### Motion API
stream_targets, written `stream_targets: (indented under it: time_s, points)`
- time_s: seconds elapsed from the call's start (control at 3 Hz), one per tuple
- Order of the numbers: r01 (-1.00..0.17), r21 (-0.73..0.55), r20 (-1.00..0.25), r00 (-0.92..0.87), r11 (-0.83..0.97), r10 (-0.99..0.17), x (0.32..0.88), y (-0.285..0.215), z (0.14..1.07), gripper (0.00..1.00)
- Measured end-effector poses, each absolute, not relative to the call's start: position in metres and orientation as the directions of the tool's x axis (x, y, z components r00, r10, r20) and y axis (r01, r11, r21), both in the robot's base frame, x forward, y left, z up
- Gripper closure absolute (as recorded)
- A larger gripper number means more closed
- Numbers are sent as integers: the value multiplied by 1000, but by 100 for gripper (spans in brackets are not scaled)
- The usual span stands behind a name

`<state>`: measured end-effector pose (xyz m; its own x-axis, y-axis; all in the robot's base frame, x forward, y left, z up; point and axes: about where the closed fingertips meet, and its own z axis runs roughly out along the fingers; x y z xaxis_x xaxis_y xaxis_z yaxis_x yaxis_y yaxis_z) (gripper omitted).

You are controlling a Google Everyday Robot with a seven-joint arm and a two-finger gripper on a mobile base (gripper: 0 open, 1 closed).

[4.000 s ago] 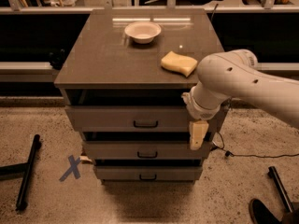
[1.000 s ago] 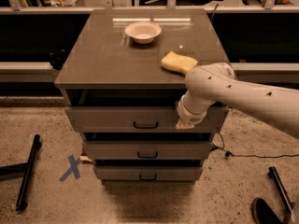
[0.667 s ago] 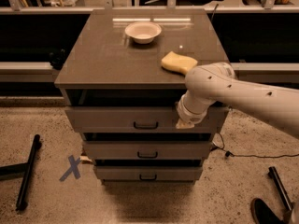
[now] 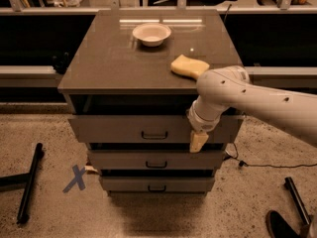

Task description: Open top drawer

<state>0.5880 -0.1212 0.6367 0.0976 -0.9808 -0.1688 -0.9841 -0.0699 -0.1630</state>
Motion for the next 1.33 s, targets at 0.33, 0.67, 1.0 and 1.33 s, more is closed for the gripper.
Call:
stream_targets:
  time_s: [0.33, 0.67, 1.0, 1.33]
  points:
    - [-984, -163, -169, 98, -70, -981, 588, -121, 637, 0]
    - [-985, -158, -173, 99, -72, -980, 588, -122, 638, 0]
    - [-988, -132, -163, 98, -76, -982, 593, -125, 645, 0]
    - [-992, -100, -165, 94, -78, -982, 599, -128, 647, 0]
